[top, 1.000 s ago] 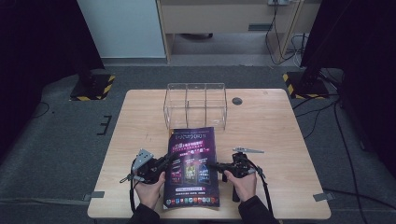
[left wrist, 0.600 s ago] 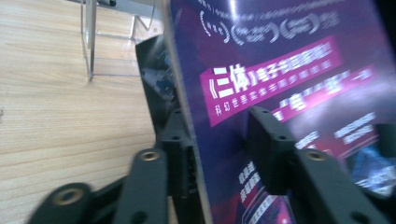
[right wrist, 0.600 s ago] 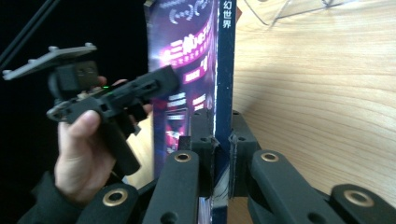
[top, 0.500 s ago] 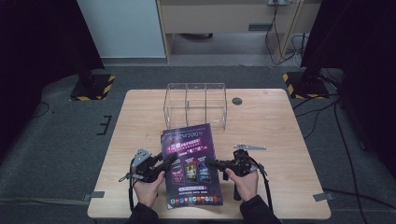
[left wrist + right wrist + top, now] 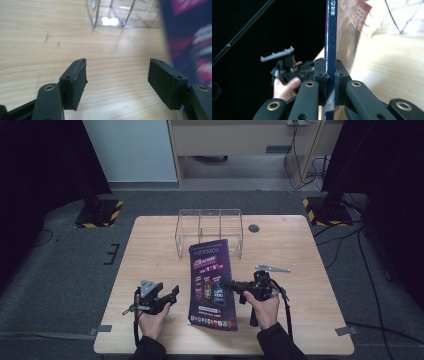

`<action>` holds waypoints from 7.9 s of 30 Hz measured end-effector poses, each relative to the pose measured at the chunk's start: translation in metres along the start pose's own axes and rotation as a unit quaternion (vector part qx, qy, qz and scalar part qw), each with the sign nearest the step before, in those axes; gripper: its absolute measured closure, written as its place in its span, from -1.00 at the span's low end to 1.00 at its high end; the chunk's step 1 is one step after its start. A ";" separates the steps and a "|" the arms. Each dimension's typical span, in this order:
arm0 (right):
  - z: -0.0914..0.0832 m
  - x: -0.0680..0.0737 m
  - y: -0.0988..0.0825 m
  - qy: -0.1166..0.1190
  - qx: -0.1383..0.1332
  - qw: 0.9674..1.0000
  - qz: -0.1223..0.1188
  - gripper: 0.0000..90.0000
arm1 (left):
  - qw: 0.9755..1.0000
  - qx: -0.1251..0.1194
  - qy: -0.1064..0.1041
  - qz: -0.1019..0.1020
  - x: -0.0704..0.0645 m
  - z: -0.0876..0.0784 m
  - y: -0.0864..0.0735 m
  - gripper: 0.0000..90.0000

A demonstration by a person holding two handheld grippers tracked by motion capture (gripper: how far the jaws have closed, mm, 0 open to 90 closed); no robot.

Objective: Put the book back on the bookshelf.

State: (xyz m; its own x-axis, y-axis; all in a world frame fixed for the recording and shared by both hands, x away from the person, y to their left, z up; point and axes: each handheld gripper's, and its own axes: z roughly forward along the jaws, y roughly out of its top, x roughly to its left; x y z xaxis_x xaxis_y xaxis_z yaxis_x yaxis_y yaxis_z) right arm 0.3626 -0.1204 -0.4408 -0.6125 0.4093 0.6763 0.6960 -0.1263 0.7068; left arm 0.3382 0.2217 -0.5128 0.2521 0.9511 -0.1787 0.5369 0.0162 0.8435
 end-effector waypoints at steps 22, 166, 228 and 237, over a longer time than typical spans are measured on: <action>-0.026 0.019 0.055 -0.055 -0.085 0.990 -0.095 0.87 | 0.995 0.066 0.059 0.040 0.006 0.016 -0.013 -0.34; -0.019 -0.052 0.020 -0.261 -0.074 0.935 -0.229 0.84 | 0.989 0.112 0.084 0.053 0.001 0.026 -0.012 -0.81; 0.033 -0.039 0.115 -0.330 -0.143 0.906 -0.225 0.88 | 0.989 0.113 0.084 0.053 0.001 0.026 -0.012 -0.81; 0.043 -0.050 0.118 -0.345 -0.154 0.898 -0.228 0.88 | 0.989 0.113 0.085 0.053 0.001 0.026 -0.011 -0.81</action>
State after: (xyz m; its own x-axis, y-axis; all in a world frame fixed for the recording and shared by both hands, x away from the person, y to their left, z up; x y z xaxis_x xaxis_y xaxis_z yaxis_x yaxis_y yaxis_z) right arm 0.4912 -0.1171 -0.3999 -0.3560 0.9303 0.0885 0.2312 -0.0041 0.9729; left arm 0.3532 0.2148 -0.5358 0.1889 0.9820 0.0082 0.6855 -0.1379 0.7149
